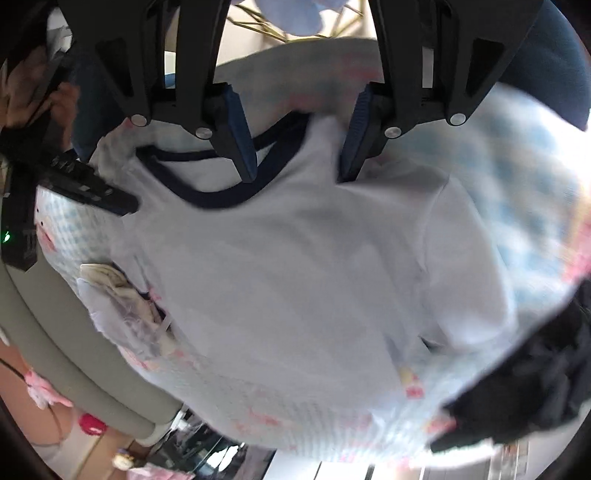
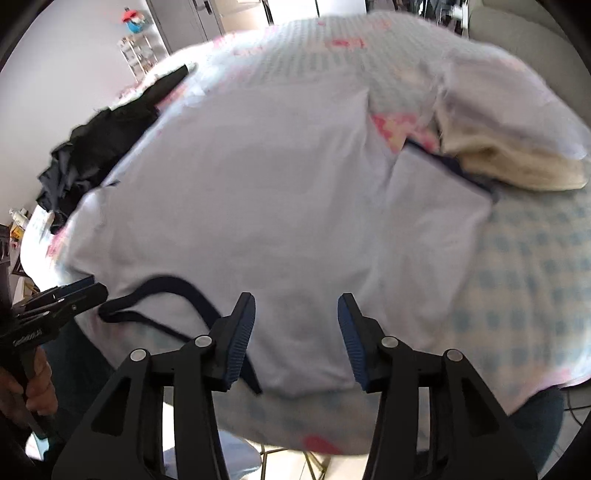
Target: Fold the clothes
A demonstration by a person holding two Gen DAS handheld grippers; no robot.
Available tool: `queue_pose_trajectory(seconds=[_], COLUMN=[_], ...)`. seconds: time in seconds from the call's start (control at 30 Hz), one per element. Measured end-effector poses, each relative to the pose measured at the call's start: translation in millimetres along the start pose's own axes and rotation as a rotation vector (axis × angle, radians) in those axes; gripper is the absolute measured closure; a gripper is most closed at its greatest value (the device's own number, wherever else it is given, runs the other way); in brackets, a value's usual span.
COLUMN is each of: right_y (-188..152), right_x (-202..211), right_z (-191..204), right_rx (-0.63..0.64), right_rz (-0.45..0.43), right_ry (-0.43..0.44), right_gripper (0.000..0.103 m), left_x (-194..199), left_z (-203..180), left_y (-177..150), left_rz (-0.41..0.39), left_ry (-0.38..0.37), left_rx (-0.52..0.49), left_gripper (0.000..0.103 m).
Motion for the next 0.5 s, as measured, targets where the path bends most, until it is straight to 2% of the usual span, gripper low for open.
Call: queue_pose_trajectory(seconds=[0.03, 0.13, 0.2, 0.23, 0.33, 0.4, 0.5], right_y=[-2.3, -20.9, -28.4, -32.0, -30.8, -22.5, 8.0], right_x=[-13.3, -19.5, -12.1, -8.1, 3.4, 11.0, 25.8], right_z=[-4.0, -6.7, -8.8, -9.9, -15.7, -16.4, -7.4], right_rx=[-0.012, -0.022, -0.007, 0.002, -0.056, -0.083, -0.037], right_rz=[0.039, 0.049, 0.052, 0.054, 0.058, 0.057, 0.003], right_ry=[-0.011, -0.018, -0.021, -0.023, 0.022, 0.039, 0.071], right_gripper=[0.055, 0.055, 0.055, 0.055, 0.055, 0.055, 0.055], left_x=[-6.5, 0.7, 4.2, 7.6, 20.3, 28.3, 45.7], left_z=[3.5, 7.3, 16.3, 21.5, 25.9, 18.8, 12.7], left_y=[-7.2, -19.3, -29.2, -32.4, -26.9, -14.1, 21.6], left_rz=[0.028, 0.023, 0.048, 0.054, 0.045, 0.013, -0.062], left_ry=[0.015, 0.010, -0.021, -0.061, -0.137, -0.134, -0.113], left_rx=[0.014, 0.017, 0.053, 0.091, 0.149, 0.103, 0.009], left_gripper=[0.054, 0.054, 0.054, 0.054, 0.054, 0.054, 0.054])
Point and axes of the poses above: each gripper's, at about its wrist camera, not at the fingertips, and x roughly against the way its jaws point, z to its left, y to its top, the point moved 7 cm from there along -x, roughly the way its jaws point, and after that the axes turned 2 degrees about x, right-handed, at the moved point
